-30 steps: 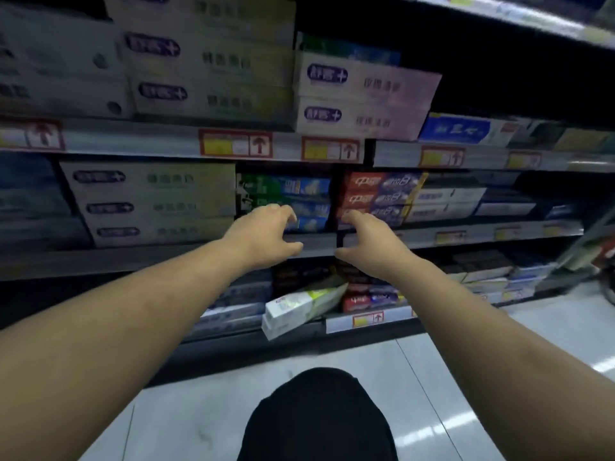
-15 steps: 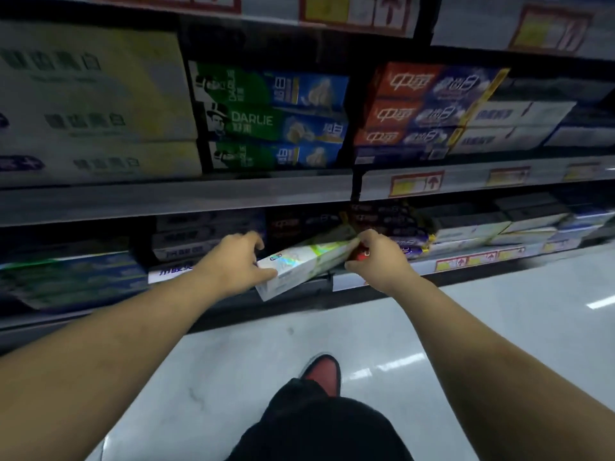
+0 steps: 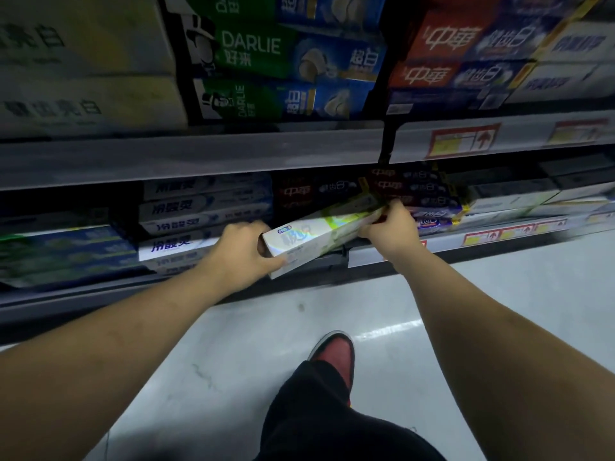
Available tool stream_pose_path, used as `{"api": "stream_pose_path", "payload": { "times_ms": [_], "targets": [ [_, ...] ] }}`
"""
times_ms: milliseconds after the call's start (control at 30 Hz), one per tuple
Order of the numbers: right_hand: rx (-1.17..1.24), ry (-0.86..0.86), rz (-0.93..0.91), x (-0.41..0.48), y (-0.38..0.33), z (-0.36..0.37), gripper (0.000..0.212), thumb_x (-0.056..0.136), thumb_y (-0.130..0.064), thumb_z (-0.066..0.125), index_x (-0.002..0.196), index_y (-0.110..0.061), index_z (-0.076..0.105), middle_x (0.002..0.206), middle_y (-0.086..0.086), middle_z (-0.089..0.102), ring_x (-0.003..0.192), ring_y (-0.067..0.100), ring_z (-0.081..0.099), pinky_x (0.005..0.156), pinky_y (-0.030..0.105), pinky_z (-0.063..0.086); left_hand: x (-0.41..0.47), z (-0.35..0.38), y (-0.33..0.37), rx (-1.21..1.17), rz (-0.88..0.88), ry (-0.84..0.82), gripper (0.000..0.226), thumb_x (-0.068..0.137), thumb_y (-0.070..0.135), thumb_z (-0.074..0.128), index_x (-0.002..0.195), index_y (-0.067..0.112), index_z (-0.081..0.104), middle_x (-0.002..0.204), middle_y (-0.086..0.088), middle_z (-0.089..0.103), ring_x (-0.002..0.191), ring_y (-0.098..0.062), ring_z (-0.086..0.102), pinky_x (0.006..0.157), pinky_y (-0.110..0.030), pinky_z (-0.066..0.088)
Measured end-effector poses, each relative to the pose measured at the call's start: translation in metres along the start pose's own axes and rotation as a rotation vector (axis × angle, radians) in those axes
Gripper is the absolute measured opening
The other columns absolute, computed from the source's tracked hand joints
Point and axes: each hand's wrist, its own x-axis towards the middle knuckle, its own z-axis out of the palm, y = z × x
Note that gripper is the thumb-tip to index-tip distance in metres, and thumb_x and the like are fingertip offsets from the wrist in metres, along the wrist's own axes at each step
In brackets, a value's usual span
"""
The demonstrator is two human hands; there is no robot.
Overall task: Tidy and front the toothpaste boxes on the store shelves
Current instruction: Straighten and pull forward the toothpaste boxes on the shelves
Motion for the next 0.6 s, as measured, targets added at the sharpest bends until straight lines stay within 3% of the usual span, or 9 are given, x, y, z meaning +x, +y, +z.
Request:
{"api": "stream_pose_path", "payload": {
  "times_ms": [133,300,467,533,600],
  "targets": [
    [0.099,0.055,0.037,-0.005,-0.001,-0.003,0.062,0.081,-0.021,0.081,0.130,-0.007,0.046,0.127,0.013,0.056,0.109,0.032,0.057,0.092,0.044,0.052,-0.005,-0.010,0.005,-0.133,-0.049,0.041,0.045,0.077,0.033,0.085,0.114,0.010,0.071,0.095,-0.003,0.073,0.087,-0.017,0.068,0.080,-0.041,0.058],
    [0.115,0.062,0.002,-0.032,-0.013,-0.017,0.068,0.079,-0.029,0.084,0.131,-0.011,0.045,0.126,0.010,0.056,0.109,0.030,0.059,0.092,0.046,0.052,-0.017,-0.033,0.010,-0.216,-0.121,0.031,0.032,0.080,0.027,0.083,0.109,0.020,0.072,0.083,0.003,0.073,0.081,-0.015,0.068,0.075,-0.036,0.055],
    [0.164,0.106,-0.039,-0.070,-0.032,-0.042,0.055,0.079,-0.033,0.085,0.113,-0.012,0.047,0.115,0.011,0.057,0.094,0.026,0.060,0.079,0.044,0.052,-0.041,-0.062,0.024,-0.420,-0.117,0.021,0.015,0.086,0.007,0.076,0.099,0.014,0.073,0.060,0.007,0.065,0.063,-0.018,0.061,0.074,-0.049,0.061],
    [0.180,0.128,-0.053,-0.088,-0.042,-0.054,0.054,0.080,-0.033,0.085,0.113,-0.011,0.048,0.113,0.010,0.057,0.092,0.022,0.057,0.071,0.037,0.047,-0.057,-0.076,0.035,-0.467,-0.093,0.051,0.018,0.088,0.002,0.074,0.088,0.020,0.072,0.062,-0.006,0.058,0.067,-0.019,0.058,0.077,-0.053,0.061],
    [0.178,0.144,-0.080,-0.108,-0.054,-0.067,0.055,0.080,-0.036,0.084,0.114,-0.012,0.048,0.113,0.011,0.059,0.092,0.023,0.057,0.065,0.034,0.043,-0.076,-0.094,0.048,-0.452,-0.052,0.122,0.036,0.087,0.006,0.077,0.072,0.037,0.067,0.076,-0.024,0.065,0.068,-0.022,0.060,0.078,-0.053,0.060]
  ]
}}
